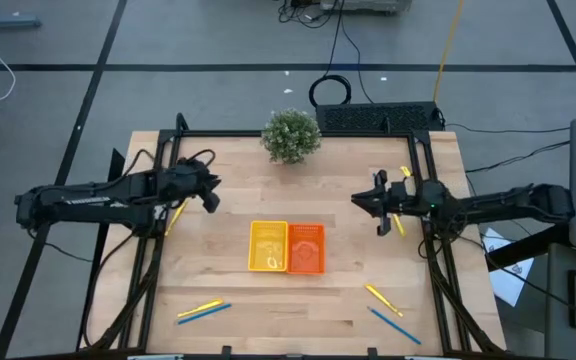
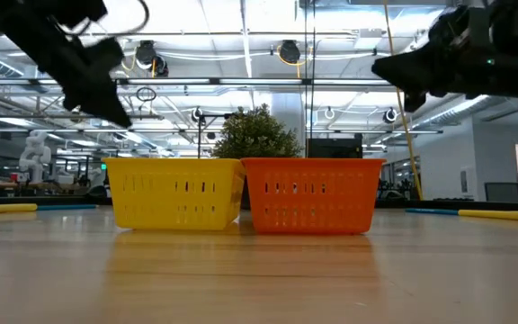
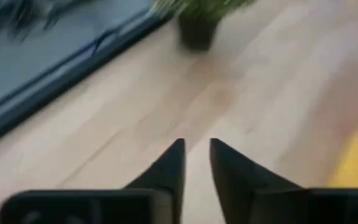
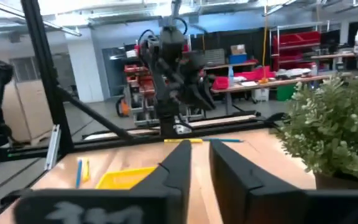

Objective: Sort pens & pencils
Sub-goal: Put the top left blue pencil into the yellow bin

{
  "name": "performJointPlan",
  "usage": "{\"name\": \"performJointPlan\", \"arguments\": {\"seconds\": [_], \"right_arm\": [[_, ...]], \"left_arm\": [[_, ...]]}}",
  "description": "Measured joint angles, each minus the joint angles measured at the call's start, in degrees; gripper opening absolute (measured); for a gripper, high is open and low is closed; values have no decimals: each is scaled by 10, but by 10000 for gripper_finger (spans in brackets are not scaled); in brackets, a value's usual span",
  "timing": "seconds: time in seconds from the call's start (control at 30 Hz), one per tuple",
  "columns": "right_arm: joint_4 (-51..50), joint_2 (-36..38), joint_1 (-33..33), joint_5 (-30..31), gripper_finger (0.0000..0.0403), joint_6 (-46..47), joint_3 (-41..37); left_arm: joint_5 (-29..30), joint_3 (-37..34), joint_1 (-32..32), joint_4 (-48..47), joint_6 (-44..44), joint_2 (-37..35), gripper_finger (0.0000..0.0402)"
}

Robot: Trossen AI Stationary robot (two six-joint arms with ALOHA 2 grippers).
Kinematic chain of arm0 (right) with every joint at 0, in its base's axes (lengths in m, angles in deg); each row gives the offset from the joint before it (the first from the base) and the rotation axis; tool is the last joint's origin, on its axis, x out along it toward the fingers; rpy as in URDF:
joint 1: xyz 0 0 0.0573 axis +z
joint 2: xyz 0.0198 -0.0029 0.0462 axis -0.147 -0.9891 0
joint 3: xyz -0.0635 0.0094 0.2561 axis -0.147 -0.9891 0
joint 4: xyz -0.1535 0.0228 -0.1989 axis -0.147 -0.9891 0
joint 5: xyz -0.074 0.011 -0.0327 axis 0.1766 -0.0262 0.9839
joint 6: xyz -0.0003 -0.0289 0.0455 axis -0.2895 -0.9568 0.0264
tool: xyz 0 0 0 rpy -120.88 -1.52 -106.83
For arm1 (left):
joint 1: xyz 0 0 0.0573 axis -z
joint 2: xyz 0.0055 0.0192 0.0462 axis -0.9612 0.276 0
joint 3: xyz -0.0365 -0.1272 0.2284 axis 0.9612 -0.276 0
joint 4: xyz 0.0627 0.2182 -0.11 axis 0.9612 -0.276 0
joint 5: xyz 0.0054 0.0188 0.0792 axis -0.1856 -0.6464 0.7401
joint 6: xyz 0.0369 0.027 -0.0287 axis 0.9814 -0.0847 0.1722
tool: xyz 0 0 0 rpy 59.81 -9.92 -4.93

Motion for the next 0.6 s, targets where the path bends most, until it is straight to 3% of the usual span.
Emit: {"name": "performJointPlan", "arguments": {"seconds": [0.17, 0.27, 0.43, 0.6], "right_arm": [[1, -34, 0, 0, 108, 1, 2], [1, -42, 0, 0, 127, 1, 2], [2, -41, 0, 0, 134, 0, 3], [2, -41, 0, -1, 129, -10, 3]], "left_arm": [[7, 0, -79, -48, -65, 78, 175], [-16, 0, -133, -60, -86, 127, 202], [-58, 0, -217, -53, -69, 199, 204], [-62, 0, -277, -18, -39, 254, 187]]}}
